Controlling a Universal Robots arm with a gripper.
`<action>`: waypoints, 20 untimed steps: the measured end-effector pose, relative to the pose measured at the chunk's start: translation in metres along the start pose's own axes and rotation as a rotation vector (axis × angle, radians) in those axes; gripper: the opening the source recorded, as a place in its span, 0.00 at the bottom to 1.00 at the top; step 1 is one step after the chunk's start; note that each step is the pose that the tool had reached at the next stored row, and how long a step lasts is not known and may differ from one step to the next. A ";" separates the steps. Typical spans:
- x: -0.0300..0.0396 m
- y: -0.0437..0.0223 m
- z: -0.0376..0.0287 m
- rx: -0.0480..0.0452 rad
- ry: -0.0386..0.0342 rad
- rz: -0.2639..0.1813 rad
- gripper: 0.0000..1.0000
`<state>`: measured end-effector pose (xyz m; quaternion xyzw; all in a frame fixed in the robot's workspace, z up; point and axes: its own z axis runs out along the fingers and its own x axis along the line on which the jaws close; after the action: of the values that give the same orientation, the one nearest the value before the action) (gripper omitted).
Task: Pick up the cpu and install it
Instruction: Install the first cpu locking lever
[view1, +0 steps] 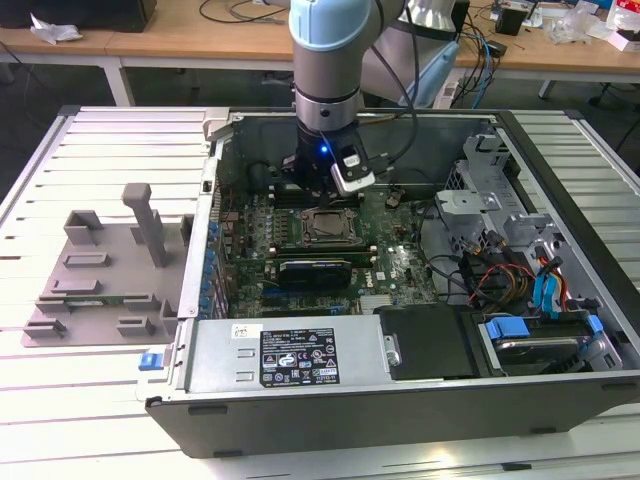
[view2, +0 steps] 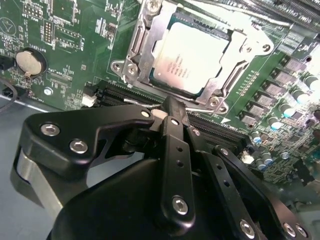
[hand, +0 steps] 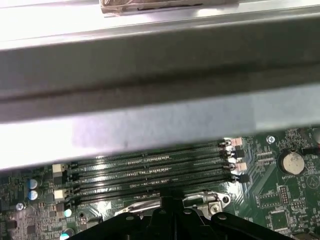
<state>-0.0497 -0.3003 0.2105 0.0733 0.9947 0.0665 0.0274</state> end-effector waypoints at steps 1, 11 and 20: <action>0.0002 0.0014 0.0002 0.0009 -0.0002 0.000 0.11; -0.0027 0.0040 -0.0015 0.0012 -0.0002 0.000 0.11; -0.0026 0.0050 -0.0038 -0.0007 -0.0136 -0.002 0.11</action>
<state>-0.0466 -0.2963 0.2150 0.0728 0.9946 0.0663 0.0342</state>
